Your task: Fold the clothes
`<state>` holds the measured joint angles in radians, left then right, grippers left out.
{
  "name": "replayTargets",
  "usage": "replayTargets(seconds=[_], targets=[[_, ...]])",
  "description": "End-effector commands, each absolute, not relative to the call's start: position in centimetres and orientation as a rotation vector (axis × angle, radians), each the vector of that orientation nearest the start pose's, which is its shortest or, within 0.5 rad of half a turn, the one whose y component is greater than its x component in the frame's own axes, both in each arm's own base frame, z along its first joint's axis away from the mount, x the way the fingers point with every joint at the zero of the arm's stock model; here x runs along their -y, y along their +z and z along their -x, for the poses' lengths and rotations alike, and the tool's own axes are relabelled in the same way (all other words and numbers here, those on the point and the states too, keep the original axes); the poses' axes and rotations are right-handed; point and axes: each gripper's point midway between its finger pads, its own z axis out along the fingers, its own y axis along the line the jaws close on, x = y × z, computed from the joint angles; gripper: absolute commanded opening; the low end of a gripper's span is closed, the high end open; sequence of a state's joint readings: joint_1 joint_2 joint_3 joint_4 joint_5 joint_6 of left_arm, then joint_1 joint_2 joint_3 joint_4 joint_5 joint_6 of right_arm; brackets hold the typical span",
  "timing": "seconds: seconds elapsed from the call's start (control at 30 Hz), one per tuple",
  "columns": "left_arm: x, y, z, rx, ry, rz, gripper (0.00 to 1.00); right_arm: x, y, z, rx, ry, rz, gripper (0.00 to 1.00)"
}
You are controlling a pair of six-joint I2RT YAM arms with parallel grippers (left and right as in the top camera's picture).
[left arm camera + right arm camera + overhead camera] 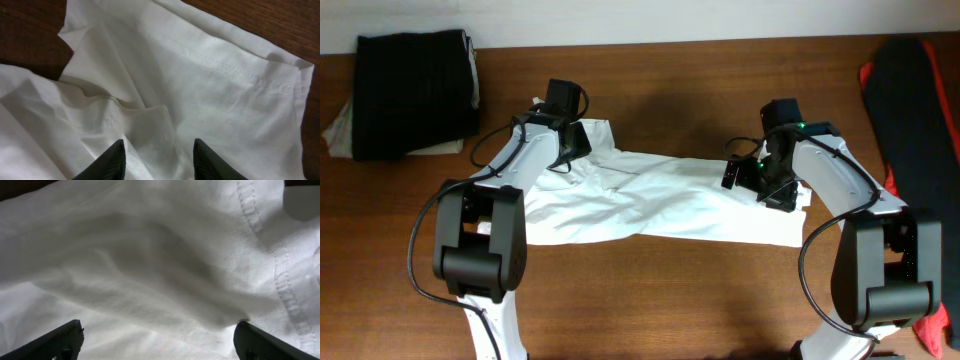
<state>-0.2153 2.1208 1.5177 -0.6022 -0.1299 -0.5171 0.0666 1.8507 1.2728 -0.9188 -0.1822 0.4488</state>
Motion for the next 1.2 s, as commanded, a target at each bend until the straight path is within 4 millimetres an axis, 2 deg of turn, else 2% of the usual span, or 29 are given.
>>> replayTargets(seconds=[0.0,0.03,0.1,0.13,0.27,0.33,0.4,0.5,0.57,0.63,0.7,0.8,0.87,0.97,1.07,1.17], targets=[[8.1,2.0,-47.9,-2.714,-0.037,0.470,0.36,-5.5,3.7,-34.3,-3.061,0.285,-0.575,0.99],[8.1,2.0,-47.9,-2.714,-0.037,0.470,0.31,-5.5,3.7,-34.3,-3.061,0.285,-0.575,0.99],[8.0,2.0,-47.9,-2.713,-0.032,0.470,0.09,-5.5,3.7,-34.3,-3.061,0.285,-0.575,0.99],[8.0,2.0,-47.9,-2.712,-0.032,0.471,0.01,-5.5,3.7,-34.3,-3.061,0.285,-0.575,0.99],[6.9,3.1,-47.8,-2.688,0.049,0.482,0.01,-5.2,3.7,-34.3,-3.058,0.265,-0.576,0.99],[6.1,4.9,-47.5,-2.664,0.097,0.491,0.01,-4.6,3.6,-34.4,-3.054,0.215,-0.577,0.99],[5.5,8.1,-46.3,-2.648,0.118,0.494,0.01,-4.2,3.6,-34.2,-3.057,0.171,-0.580,0.99],[5.0,10.6,-44.5,-2.658,0.134,0.496,0.01,-3.8,3.9,-33.5,-3.080,0.157,-0.597,0.98],[4.4,11.0,-43.1,-2.689,0.184,0.498,0.01,-3.3,4.5,-32.5,-3.100,0.140,-0.624,0.95],[3.8,10.6,-41.7,-2.740,0.247,0.499,0.01,-2.7,5.4,-32.0,-3.093,0.129,-0.641,0.95],[2.9,10.5,-39.8,-2.792,0.332,0.517,0.01,-1.3,6.9,-31.8,-3.051,0.070,-0.665,0.95],[0.7,11.5,-37.6,-2.752,0.495,0.690,0.01,-0.3,7.5,-31.5,-3.037,0.056,-0.704,0.99],[0.5,12.3,-36.8,-2.750,0.504,0.711,0.01,-0.1,7.5,-31.3,-3.039,0.054,-0.715,0.99],[0.4,14.2,-36.1,-2.726,0.480,0.712,0.01,-0.4,7.5,-32.1,-3.013,0.097,-0.707,0.99],[0.3,15.4,-35.5,-2.711,0.460,0.714,0.01,-2.8,8.1,-34.1,-2.963,0.322,-0.605,0.99],[0.6,17.3,-34.8,-2.681,0.430,0.699,0.01,-3.2,8.5,-36.1,-2.887,0.373,-0.564,0.99]])
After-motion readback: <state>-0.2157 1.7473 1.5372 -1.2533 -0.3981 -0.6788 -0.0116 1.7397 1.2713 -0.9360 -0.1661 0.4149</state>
